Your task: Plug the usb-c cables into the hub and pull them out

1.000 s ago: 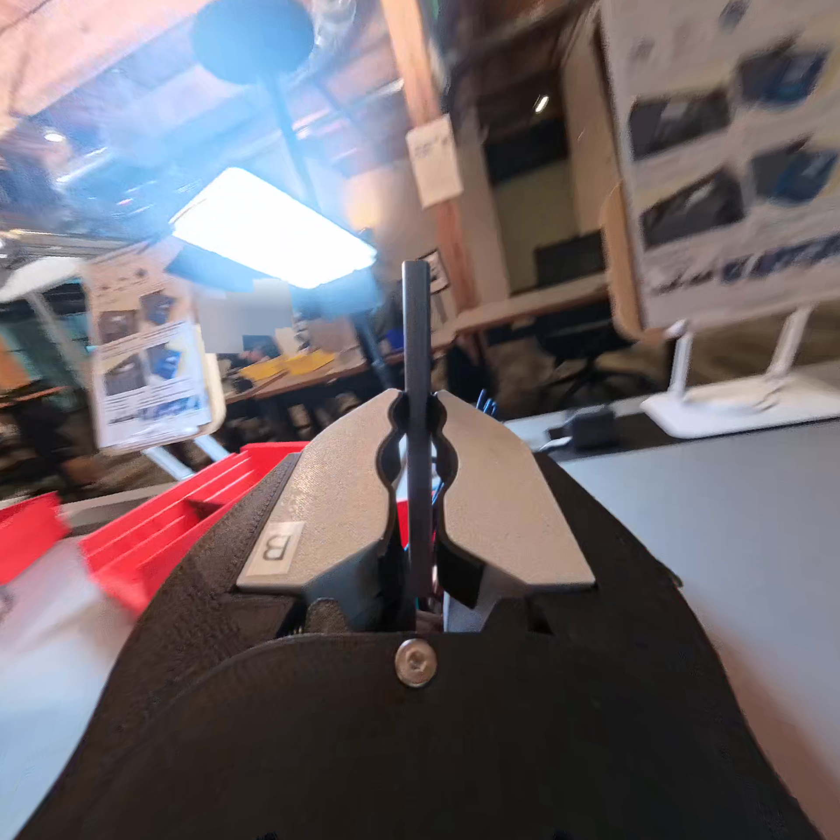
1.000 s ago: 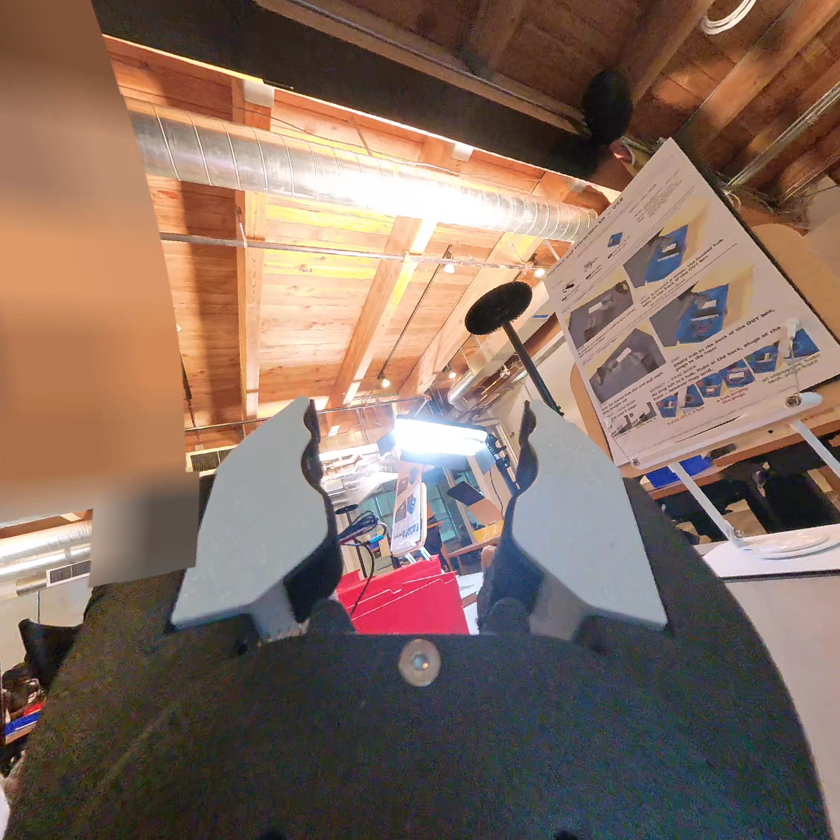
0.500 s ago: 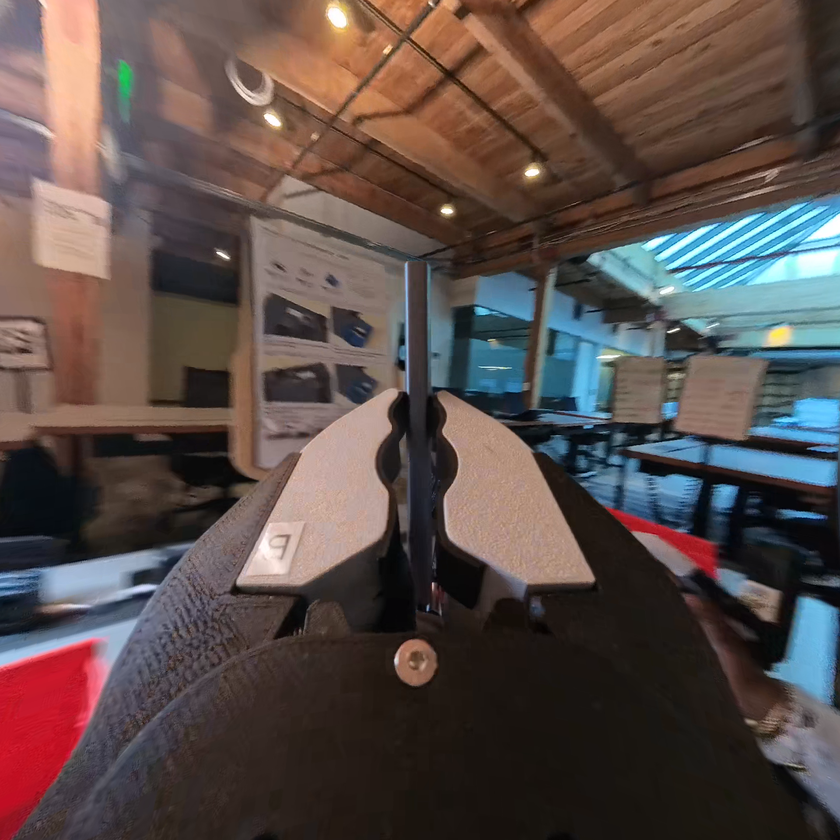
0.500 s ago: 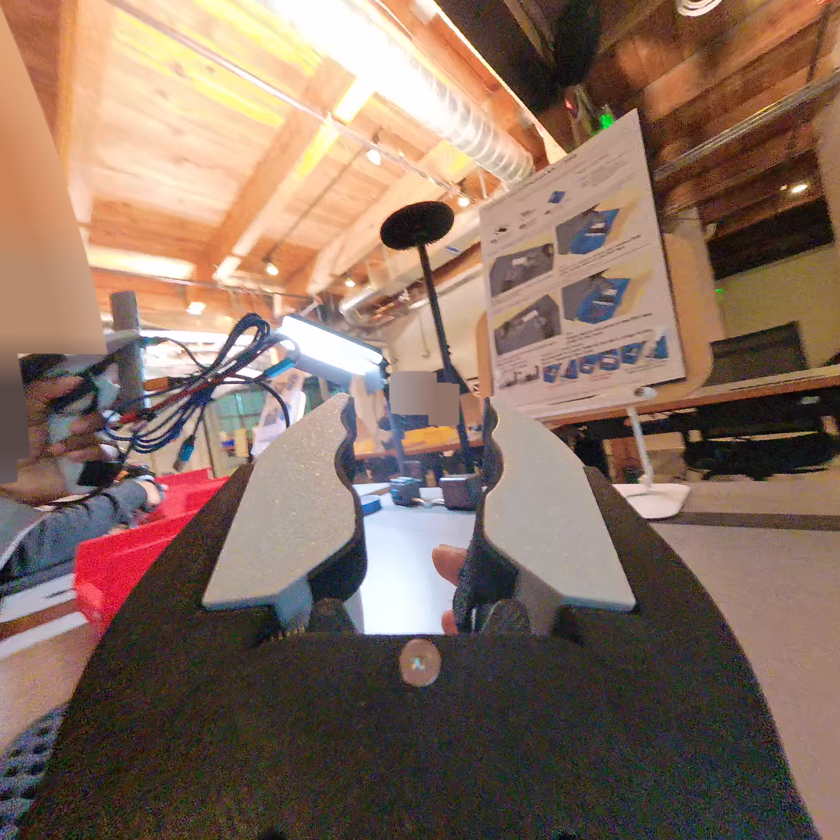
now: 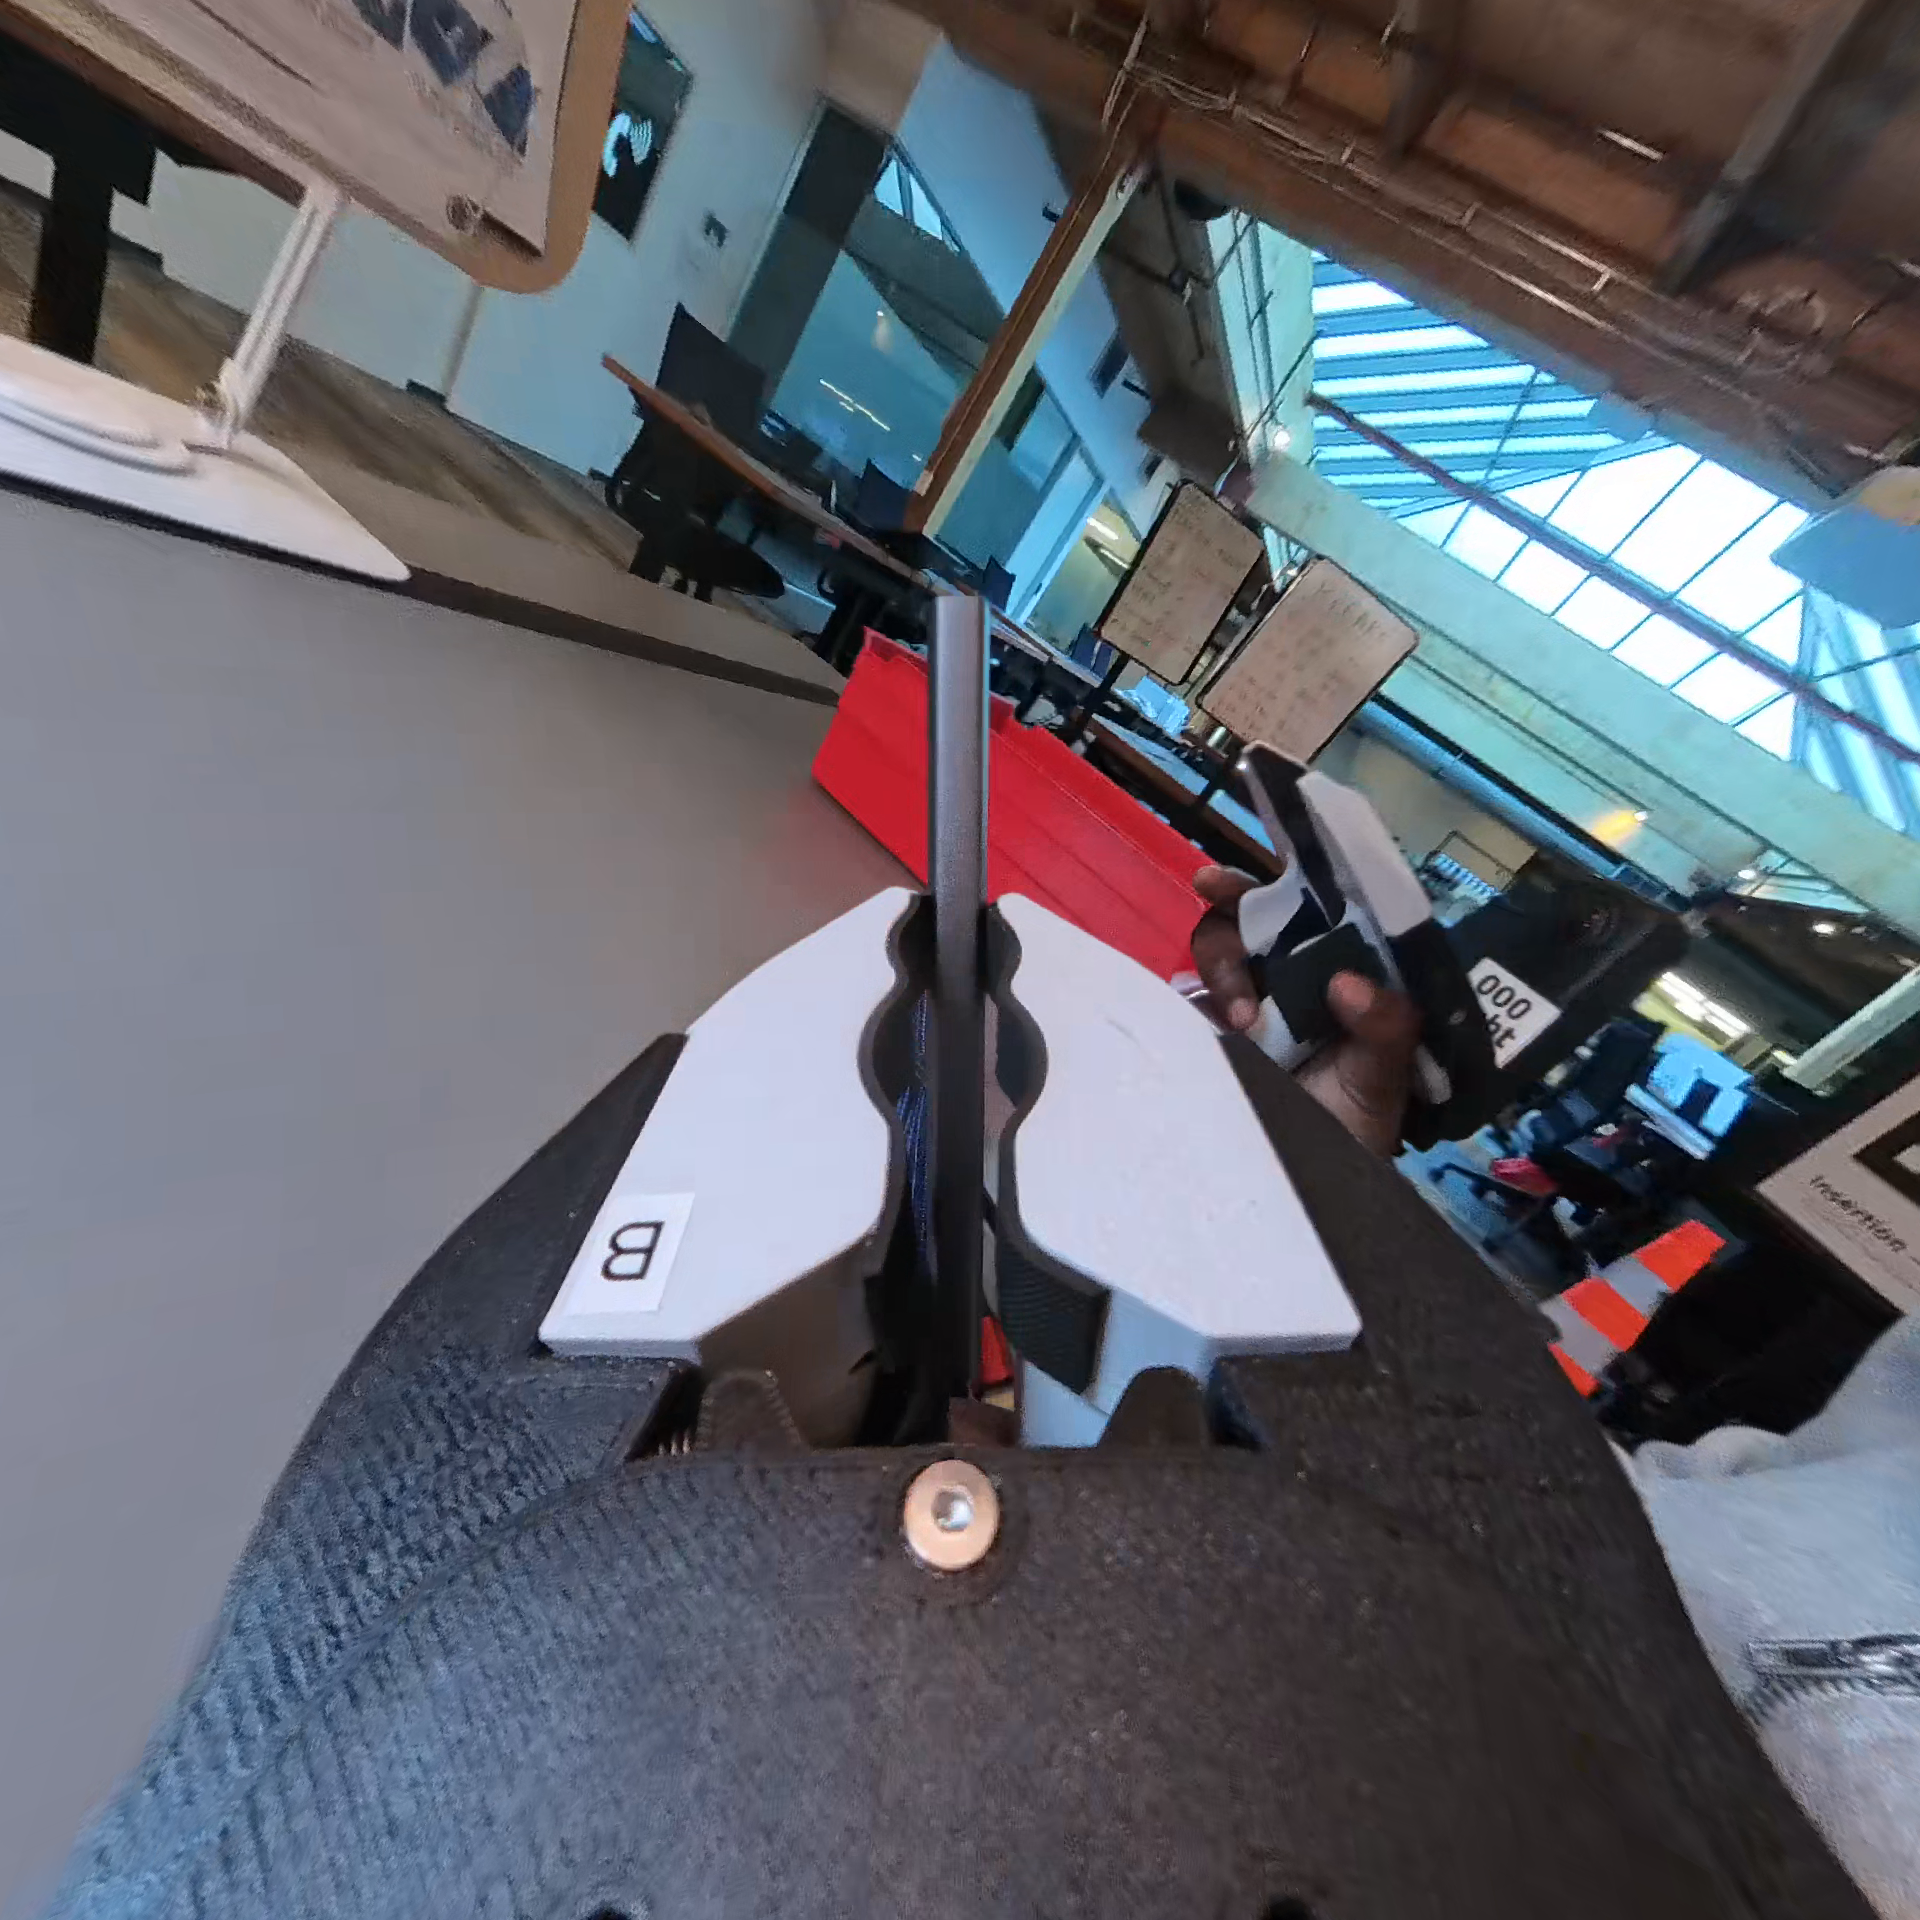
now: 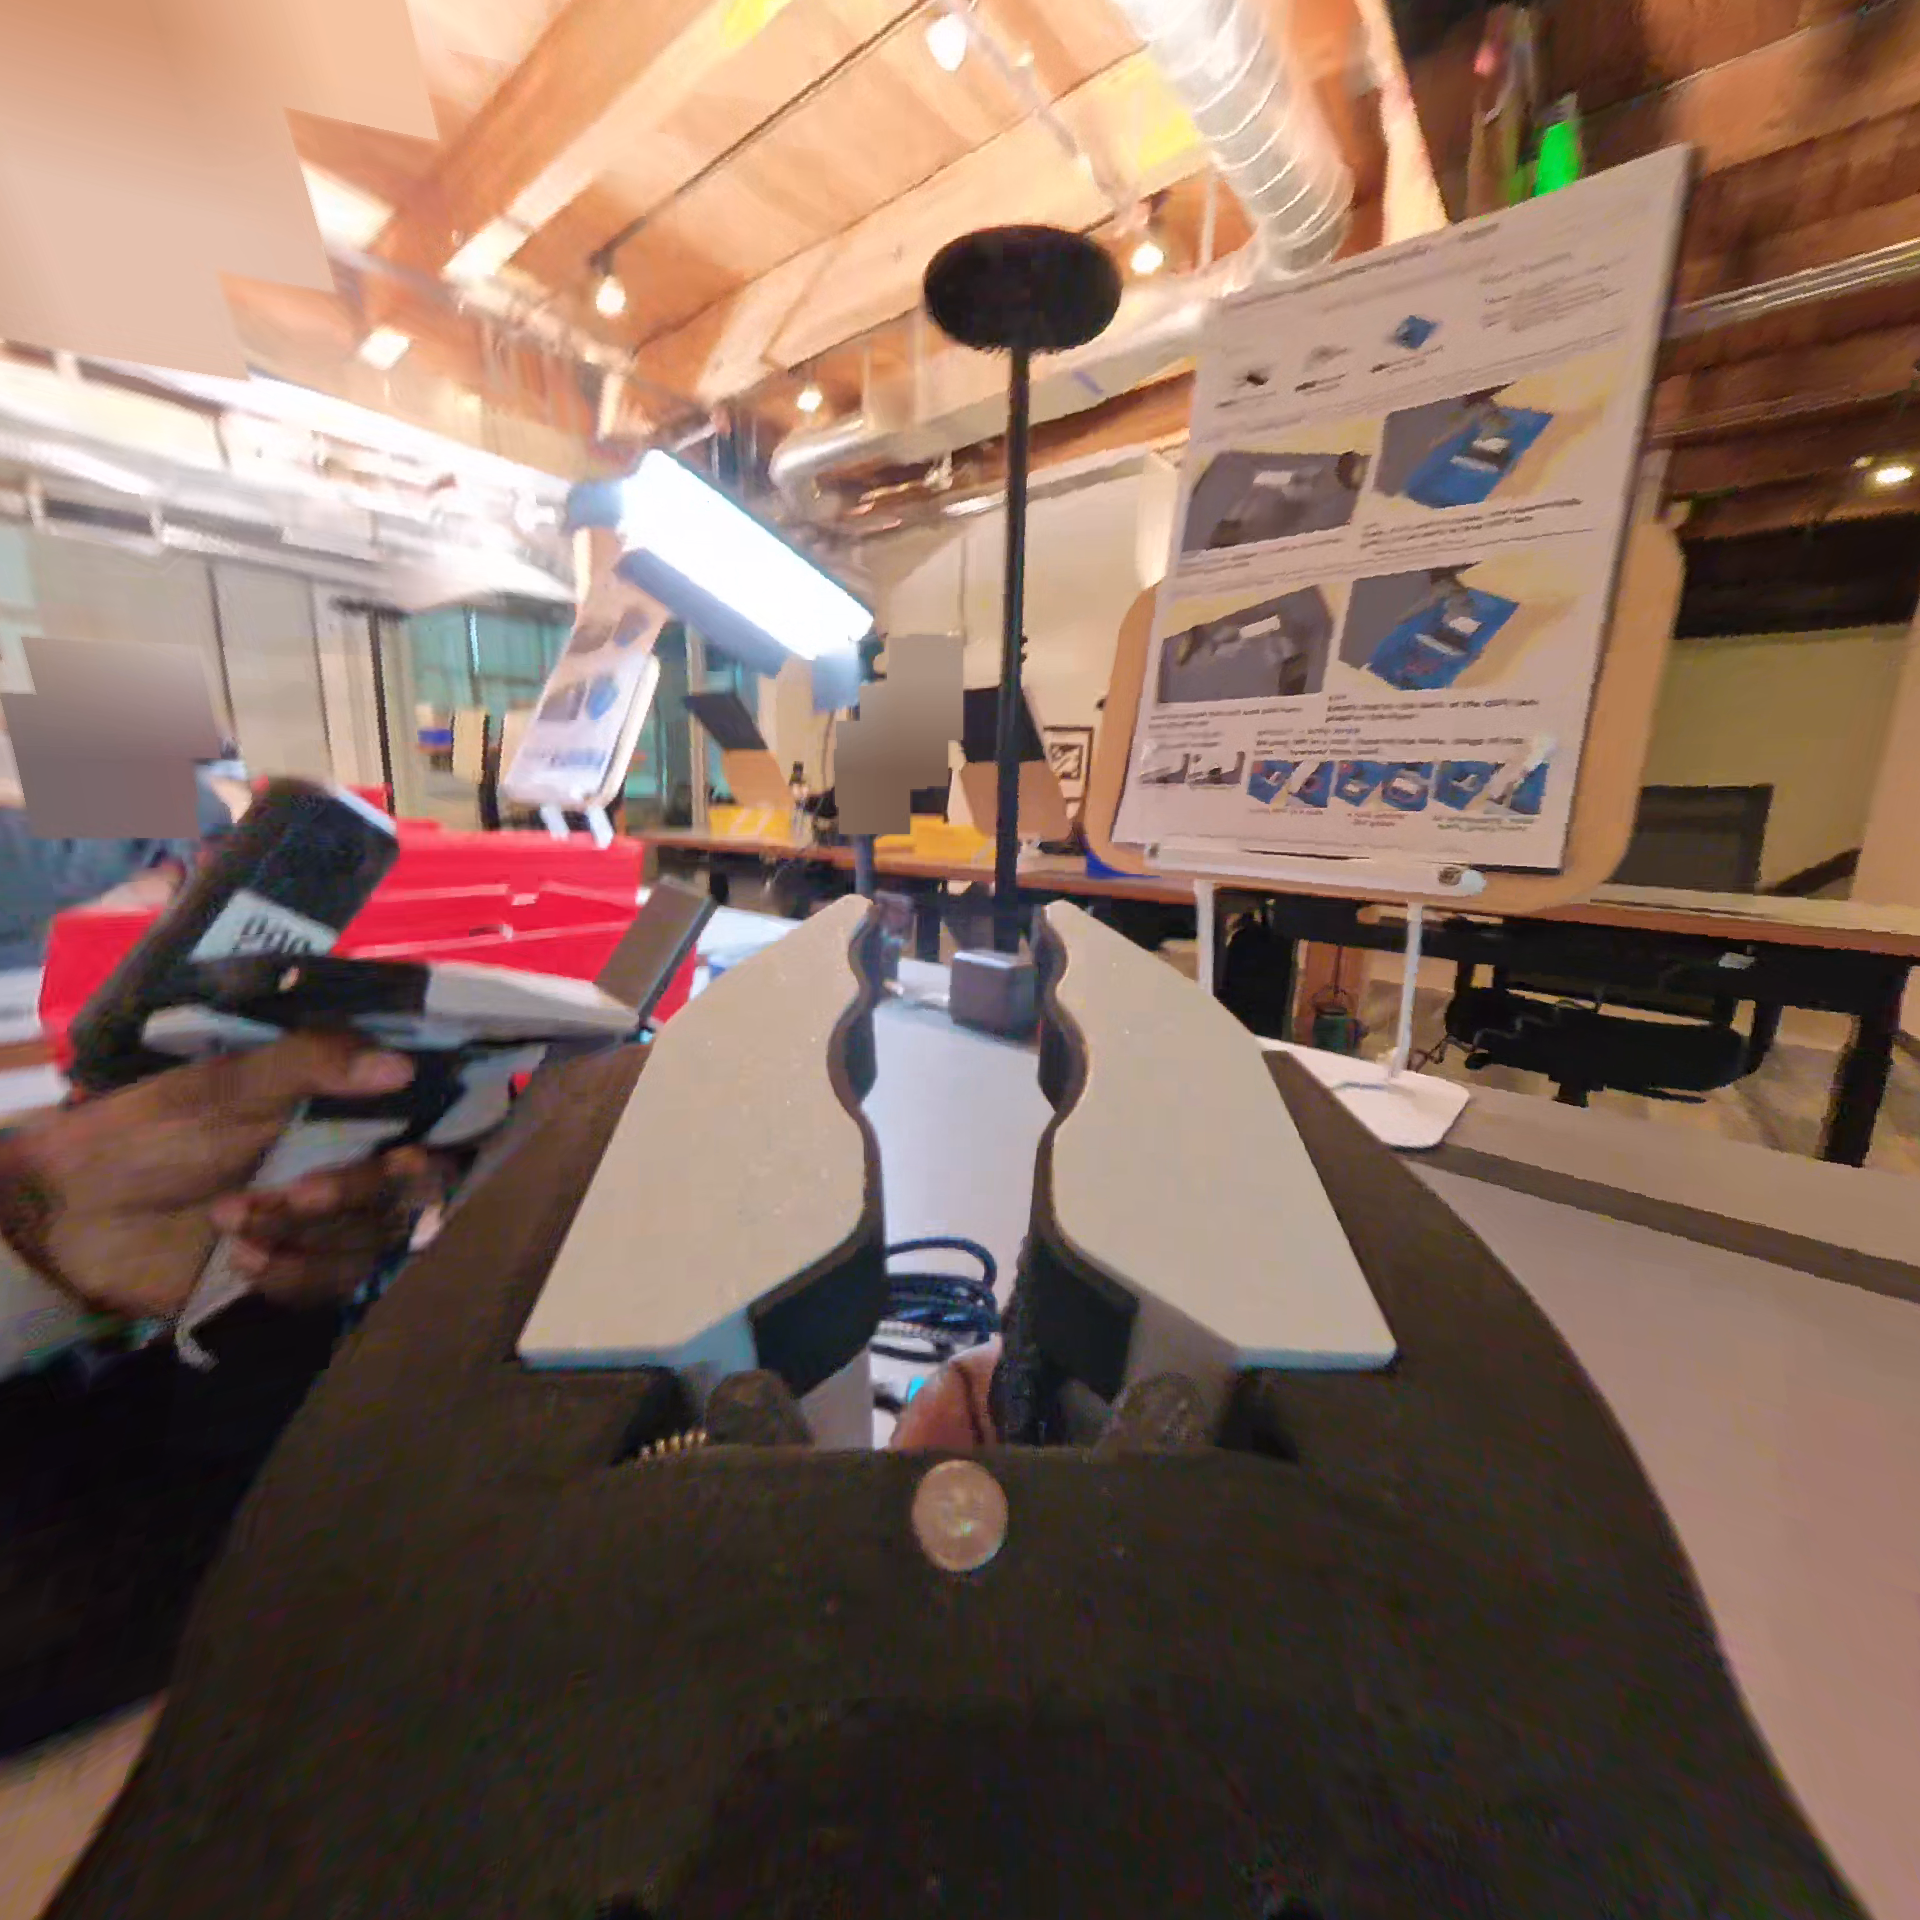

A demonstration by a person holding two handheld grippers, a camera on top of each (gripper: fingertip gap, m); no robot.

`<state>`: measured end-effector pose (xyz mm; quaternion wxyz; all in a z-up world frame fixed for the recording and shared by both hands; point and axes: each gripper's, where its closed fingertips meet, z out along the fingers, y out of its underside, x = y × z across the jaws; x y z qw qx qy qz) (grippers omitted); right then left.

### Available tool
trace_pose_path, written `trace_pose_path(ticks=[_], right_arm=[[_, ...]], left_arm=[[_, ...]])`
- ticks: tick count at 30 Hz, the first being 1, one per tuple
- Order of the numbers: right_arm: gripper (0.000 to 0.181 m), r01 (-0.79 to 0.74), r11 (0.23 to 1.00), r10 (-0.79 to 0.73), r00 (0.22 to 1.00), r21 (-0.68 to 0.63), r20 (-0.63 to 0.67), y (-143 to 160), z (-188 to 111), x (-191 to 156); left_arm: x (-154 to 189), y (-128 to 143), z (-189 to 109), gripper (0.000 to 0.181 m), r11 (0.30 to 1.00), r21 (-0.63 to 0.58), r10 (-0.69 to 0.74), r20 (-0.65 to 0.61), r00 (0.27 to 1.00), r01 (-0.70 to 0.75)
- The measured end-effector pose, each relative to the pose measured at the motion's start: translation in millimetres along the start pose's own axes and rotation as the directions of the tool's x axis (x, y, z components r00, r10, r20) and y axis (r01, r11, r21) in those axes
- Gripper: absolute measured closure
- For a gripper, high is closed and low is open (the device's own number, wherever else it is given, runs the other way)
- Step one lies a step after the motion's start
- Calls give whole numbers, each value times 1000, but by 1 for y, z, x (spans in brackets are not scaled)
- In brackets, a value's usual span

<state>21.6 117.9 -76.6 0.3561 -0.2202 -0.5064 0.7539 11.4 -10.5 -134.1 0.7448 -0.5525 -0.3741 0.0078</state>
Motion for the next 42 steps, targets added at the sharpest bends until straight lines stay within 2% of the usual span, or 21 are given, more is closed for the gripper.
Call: trace_pose_path(ticks=[3, 4, 6, 8, 11, 14, 17, 19, 22, 26, 29, 31, 32, 37, 42], right_arm=[[153, 211, 970, -186, 965, -124, 186, 15, 10, -37], [151, 321, 933, -272, 924, -160, 268, 22, 14, -50], [146, 546, 810, -433, 802, -212, 411, 36, 22, -69], [148, 690, 697, -524, 677, -196, 517, 46, 30, -82], [153, 773, 620, -551, 553, -138, 625, 65, 39, -95], [156, 807, 577, -569, 509, -128, 646, 83, 49, -96], [156, 830, 540, -595, 493, -139, 635, 95, 55, -94], [168, 832, 539, -604, 492, -133, 627, 97, 54, -96], [171, 855, 506, -642, 458, -109, 614, 99, 52, -96], [171, 835, 542, -636, 484, -99, 601, 96, 50, -93], [171, 827, 558, -649, 489, -71, 582, 91, 50, -96], [171, 839, 540, -667, 475, -67, 574, 92, 51, -96], [171, 843, 534, -671, 471, -66, 572, 94, 51, -96], [171, 816, 574, -649, 504, -68, 570, 93, 52, -97], [170, 808, 584, -628, 512, -80, 586, 100, 56, -95]], left_arm=[[3, -4, -2, 171, 1000, 22, -3, -31, 1000, 4], [2, -2, -2, 171, 1000, 14, -18, -30, 999, 18], [2, 1, -1, 171, 999, -6, -37, -47, 998, 37], [3, 2, -2, 171, 999, -6, -35, -55, 998, 34], [3, 2, -2, 171, 999, -8, -32, -58, 998, 32], [5, 4, -1, 171, 999, -21, -31, -68, 997, 30], [8, 8, 1, 171, 999, -45, -14, -80, 997, 11], [10, 11, 2, 171, 998, -62, 2, -86, 996, -8], [11, 13, 3, 171, 997, -75, 9, -88, 996, -16], [13, 7, 1, 157, 999, -36, 20, -95, 995, -23], [13, 12, 3, 155, 997, -70, 32, -84, 996, -38], [14, 15, 5, 158, 995, -87, 46, -84, 995, -53], [17, 15, 4, 170, 994, -83, 56, -103, 993, -65], [15, 13, 3, 172, 991, -63, 118, -54, 992, -121], [7, 12, 2, 172, 995, -53, 80, -15, 997, -80]])
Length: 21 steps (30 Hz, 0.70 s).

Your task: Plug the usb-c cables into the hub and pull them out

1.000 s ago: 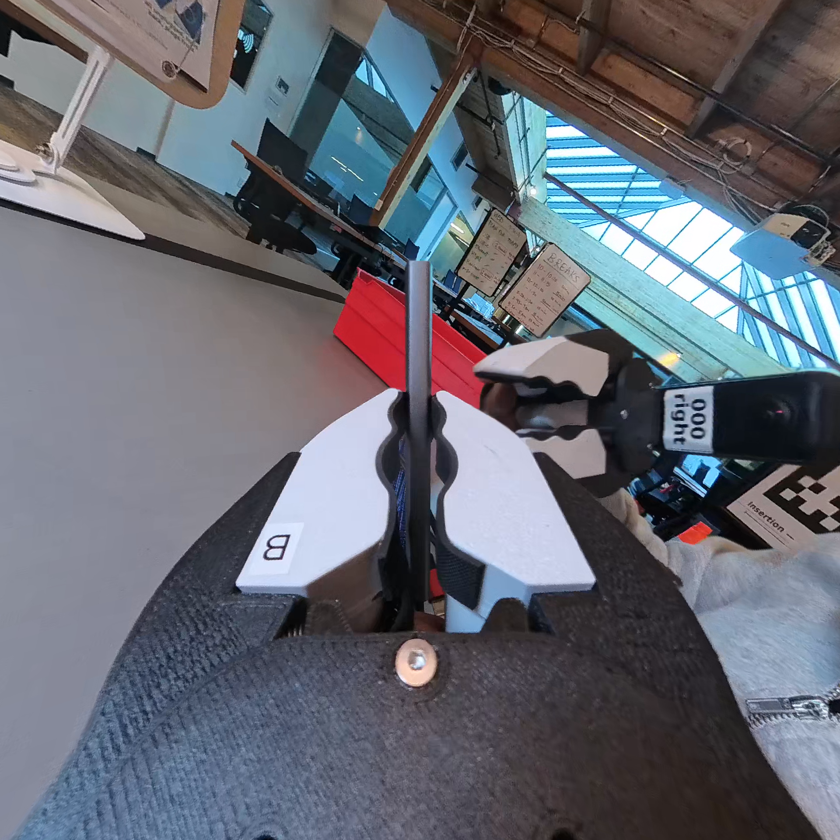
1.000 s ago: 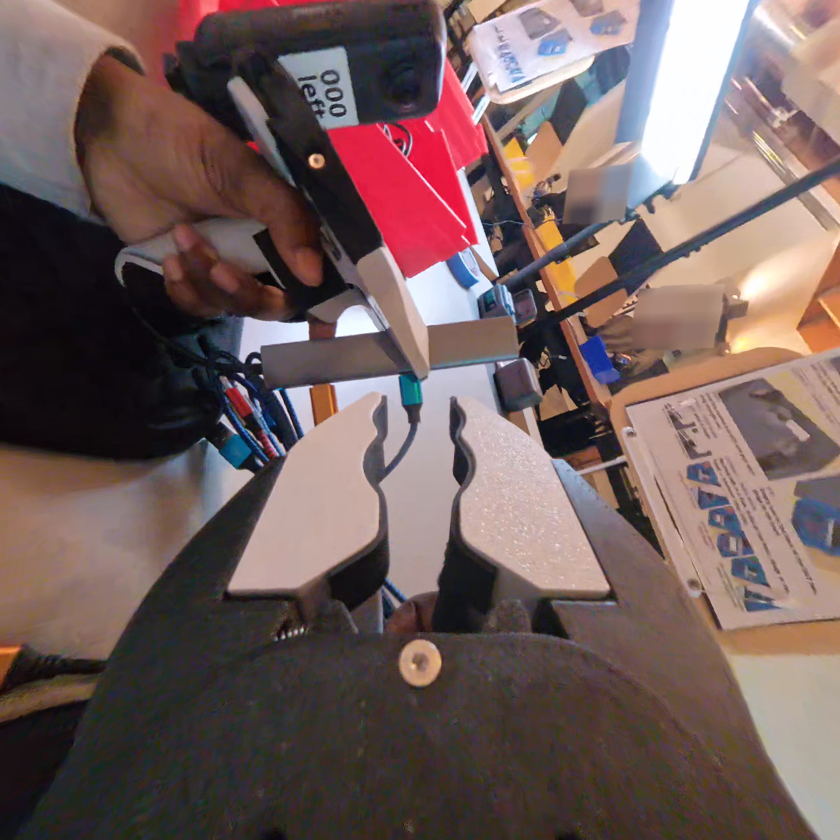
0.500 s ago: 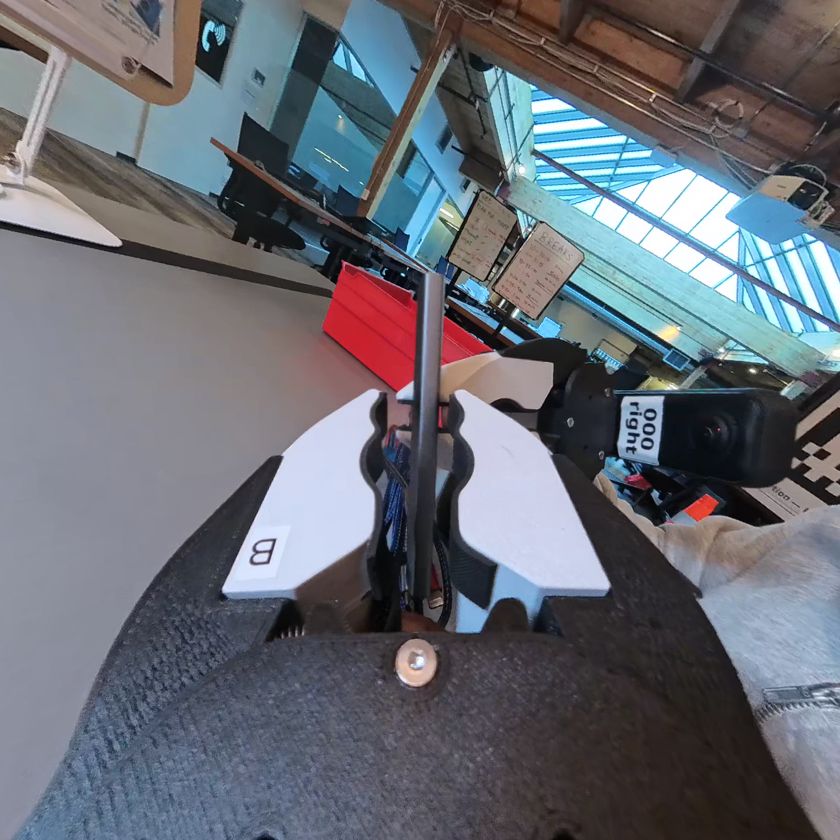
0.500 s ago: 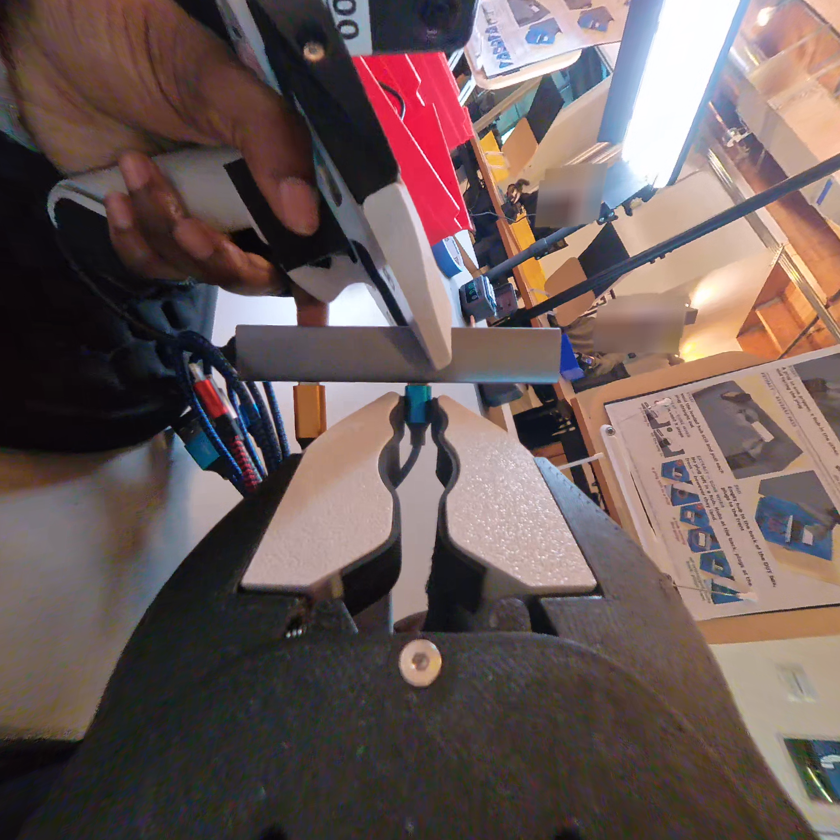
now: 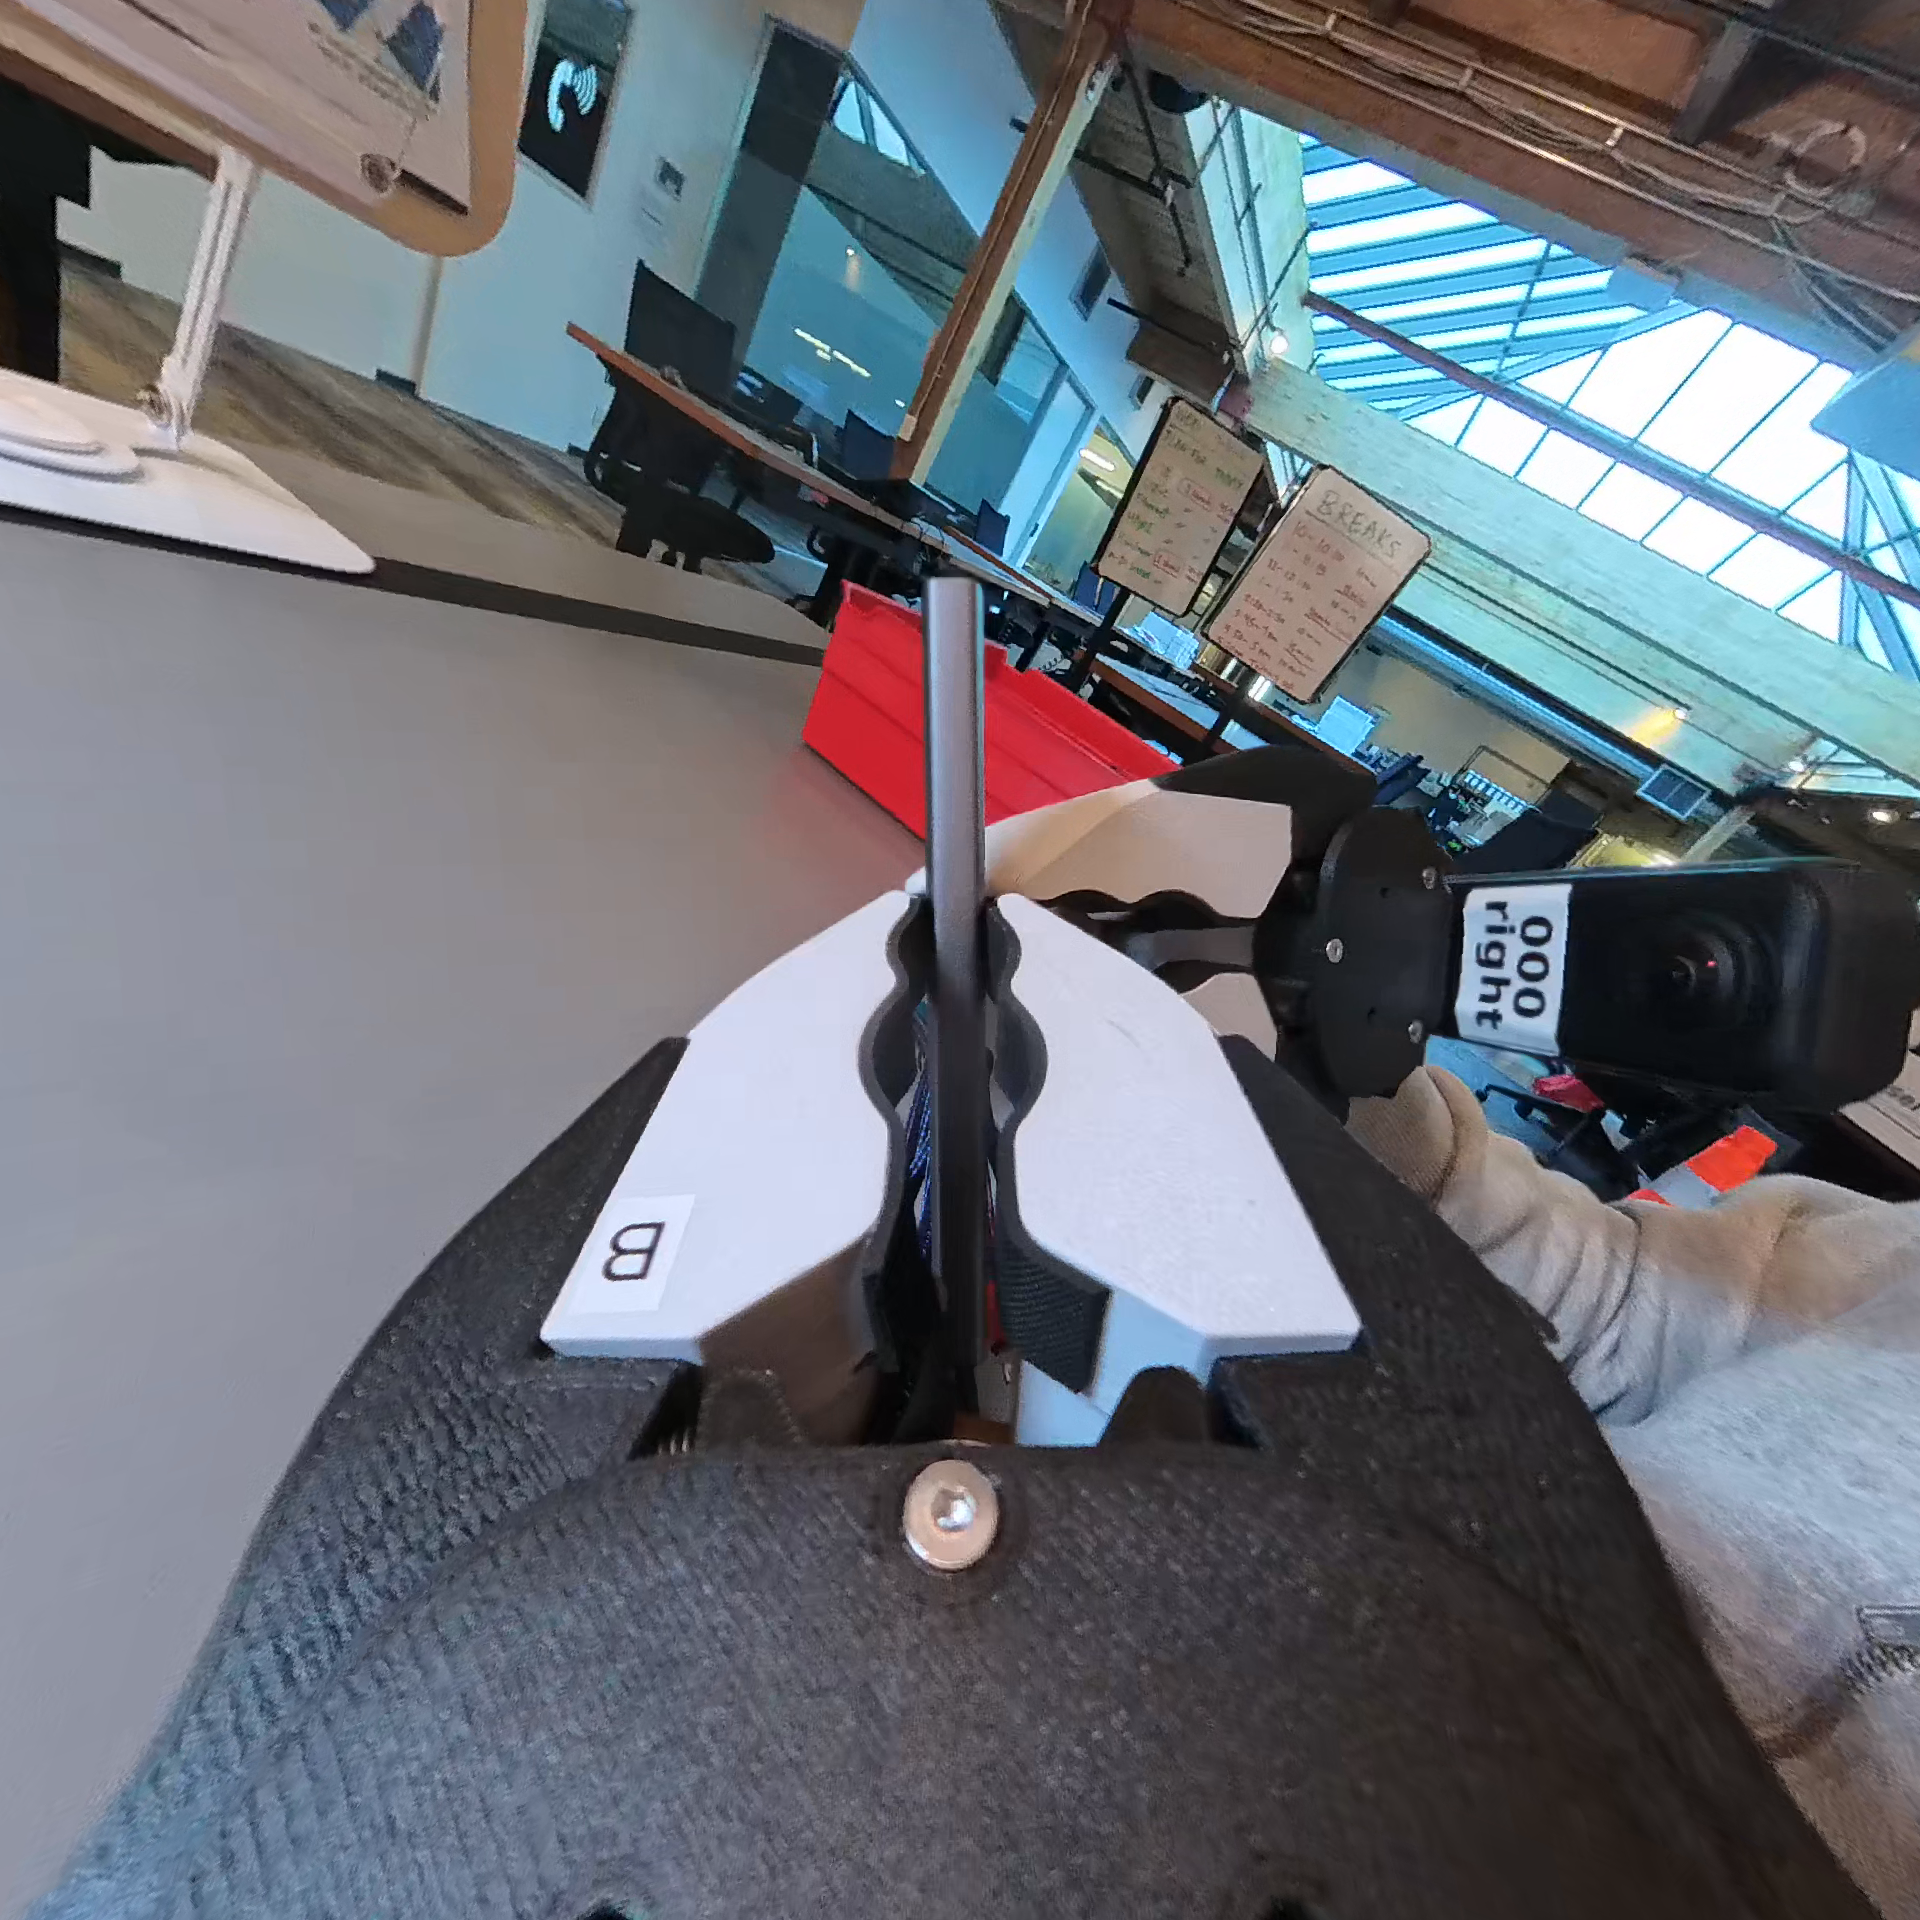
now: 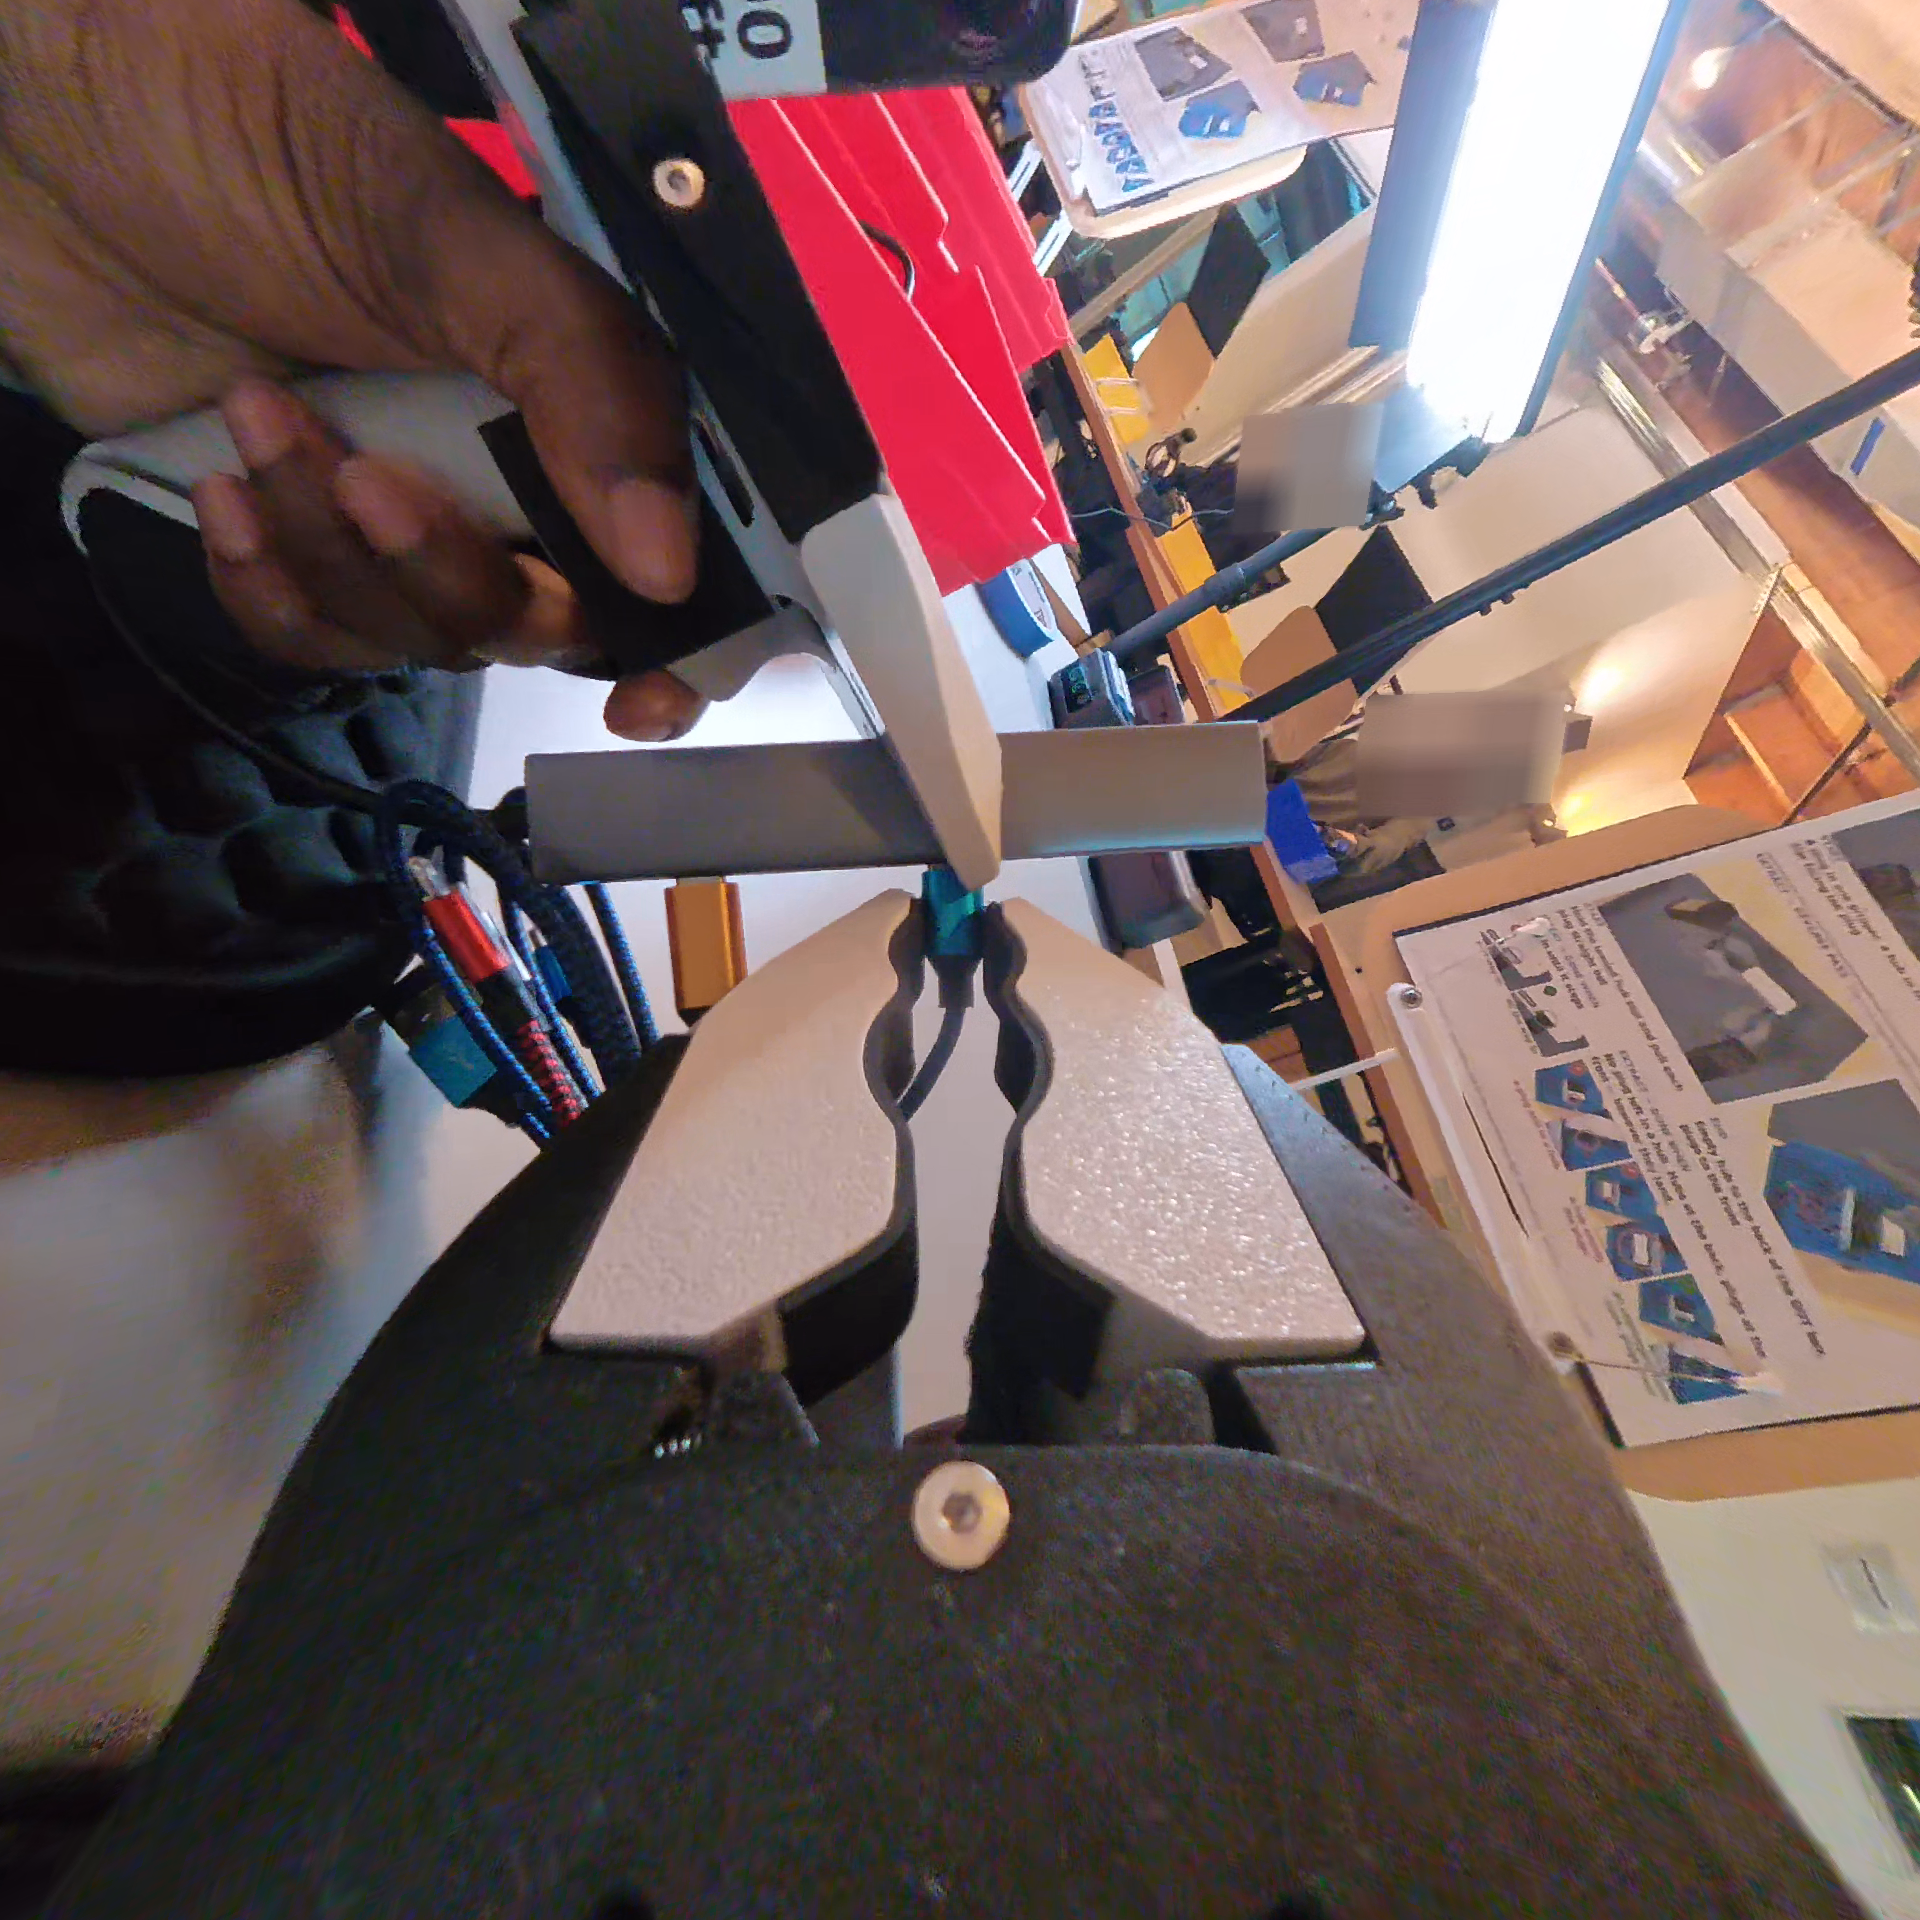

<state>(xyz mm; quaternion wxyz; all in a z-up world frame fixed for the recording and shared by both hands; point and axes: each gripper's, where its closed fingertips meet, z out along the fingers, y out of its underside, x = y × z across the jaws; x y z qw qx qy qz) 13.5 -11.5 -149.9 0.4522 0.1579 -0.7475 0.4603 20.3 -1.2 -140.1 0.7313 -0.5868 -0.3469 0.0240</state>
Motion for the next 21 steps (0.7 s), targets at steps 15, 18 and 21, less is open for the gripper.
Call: trace_pose_path(ticks=[15, 18, 21], right_arm=[[171, -341, 940, 338, 915, 24, -221, 52, -51, 61], [171, -351, 935, 353, 907, 51, -228, 53, -57, 64], [171, -426, 895, 446, 854, 132, -270, 49, -73, 84]], left_arm=[[-48, -43, -68, 171, 984, 169, 18, 187, 982, -50], [-33, -38, -50, 171, 980, 149, 103, 168, 980, -129], [-25, -36, -45, 171, 972, 144, 158, 182, 971, -185]])
